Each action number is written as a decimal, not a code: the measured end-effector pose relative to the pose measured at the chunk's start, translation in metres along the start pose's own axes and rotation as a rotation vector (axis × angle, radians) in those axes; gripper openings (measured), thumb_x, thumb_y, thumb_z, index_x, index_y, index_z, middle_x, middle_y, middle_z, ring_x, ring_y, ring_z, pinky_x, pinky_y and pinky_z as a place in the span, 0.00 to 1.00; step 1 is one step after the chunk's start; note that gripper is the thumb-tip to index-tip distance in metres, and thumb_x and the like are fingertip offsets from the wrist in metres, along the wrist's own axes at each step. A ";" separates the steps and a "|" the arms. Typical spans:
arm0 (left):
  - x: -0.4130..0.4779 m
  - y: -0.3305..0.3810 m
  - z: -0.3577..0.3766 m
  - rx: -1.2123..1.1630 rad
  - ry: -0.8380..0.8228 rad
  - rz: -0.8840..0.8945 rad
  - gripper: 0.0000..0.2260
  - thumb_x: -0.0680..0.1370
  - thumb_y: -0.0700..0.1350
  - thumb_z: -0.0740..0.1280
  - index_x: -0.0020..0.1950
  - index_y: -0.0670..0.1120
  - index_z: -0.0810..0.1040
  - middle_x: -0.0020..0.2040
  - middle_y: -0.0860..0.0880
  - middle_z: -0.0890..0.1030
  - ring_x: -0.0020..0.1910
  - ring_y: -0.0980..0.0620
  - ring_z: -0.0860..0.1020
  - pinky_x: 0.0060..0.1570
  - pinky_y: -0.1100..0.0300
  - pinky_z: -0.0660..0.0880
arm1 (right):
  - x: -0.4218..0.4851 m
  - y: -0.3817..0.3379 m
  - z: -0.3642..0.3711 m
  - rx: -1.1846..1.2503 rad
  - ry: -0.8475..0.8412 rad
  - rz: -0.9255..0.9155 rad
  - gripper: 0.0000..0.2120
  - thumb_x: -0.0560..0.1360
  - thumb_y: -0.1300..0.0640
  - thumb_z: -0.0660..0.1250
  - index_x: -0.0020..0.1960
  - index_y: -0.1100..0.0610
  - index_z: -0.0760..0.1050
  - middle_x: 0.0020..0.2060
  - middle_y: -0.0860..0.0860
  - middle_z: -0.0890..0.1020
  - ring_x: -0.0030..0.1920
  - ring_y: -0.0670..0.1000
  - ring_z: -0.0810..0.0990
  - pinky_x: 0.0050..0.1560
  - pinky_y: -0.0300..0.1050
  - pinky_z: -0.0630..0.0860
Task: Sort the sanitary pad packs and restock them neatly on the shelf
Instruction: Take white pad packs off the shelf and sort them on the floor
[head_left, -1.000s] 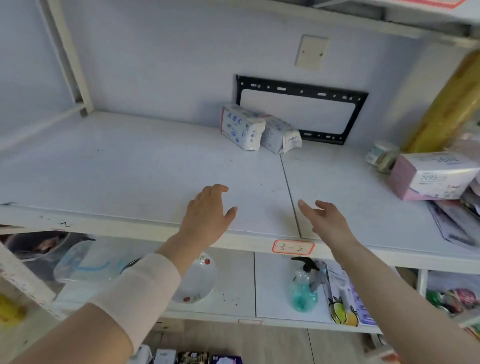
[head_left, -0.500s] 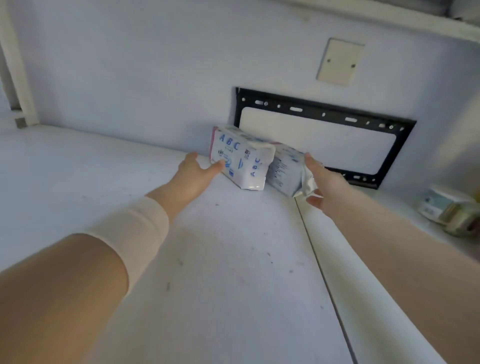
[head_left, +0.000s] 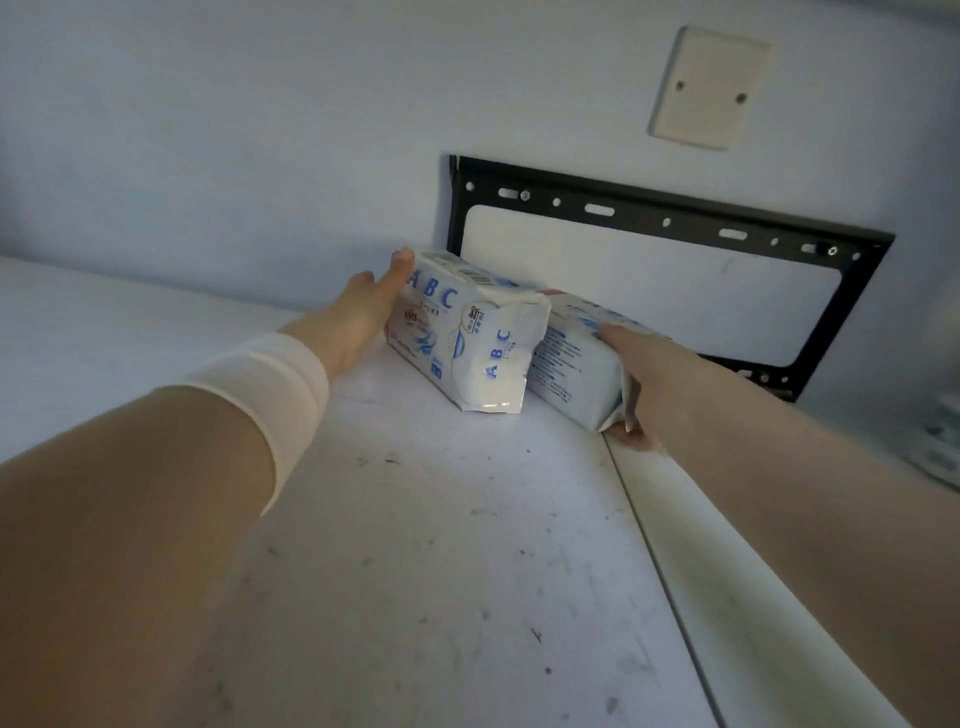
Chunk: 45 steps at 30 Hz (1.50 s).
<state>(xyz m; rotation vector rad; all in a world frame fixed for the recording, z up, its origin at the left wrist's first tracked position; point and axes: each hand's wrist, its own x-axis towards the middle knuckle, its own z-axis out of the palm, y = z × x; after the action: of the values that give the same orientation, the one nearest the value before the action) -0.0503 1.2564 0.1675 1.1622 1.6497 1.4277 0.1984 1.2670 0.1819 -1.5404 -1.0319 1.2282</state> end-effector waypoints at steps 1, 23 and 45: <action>0.002 0.001 0.002 0.000 -0.024 0.011 0.37 0.74 0.69 0.53 0.74 0.44 0.61 0.72 0.46 0.66 0.69 0.46 0.66 0.69 0.50 0.63 | -0.004 -0.003 -0.002 0.001 -0.032 0.000 0.12 0.72 0.49 0.70 0.52 0.53 0.74 0.41 0.51 0.79 0.40 0.51 0.78 0.42 0.46 0.78; -0.042 0.005 -0.011 0.055 -0.528 0.214 0.42 0.39 0.66 0.78 0.51 0.56 0.77 0.45 0.60 0.84 0.47 0.61 0.81 0.44 0.69 0.77 | -0.014 0.013 -0.036 0.017 0.090 -0.388 0.37 0.65 0.51 0.76 0.68 0.57 0.63 0.57 0.50 0.75 0.55 0.50 0.76 0.50 0.45 0.75; -0.239 0.041 -0.150 0.011 -0.573 0.092 0.19 0.62 0.50 0.75 0.52 0.54 0.78 0.45 0.55 0.85 0.46 0.56 0.83 0.45 0.63 0.79 | -0.240 -0.045 0.017 0.153 0.001 -0.522 0.26 0.67 0.58 0.75 0.58 0.55 0.64 0.49 0.47 0.77 0.47 0.46 0.80 0.43 0.36 0.79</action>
<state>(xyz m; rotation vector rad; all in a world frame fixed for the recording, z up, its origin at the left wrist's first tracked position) -0.0838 0.9776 0.2188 1.4980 1.2126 1.0036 0.1386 1.0520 0.2826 -1.0604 -1.2118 0.9122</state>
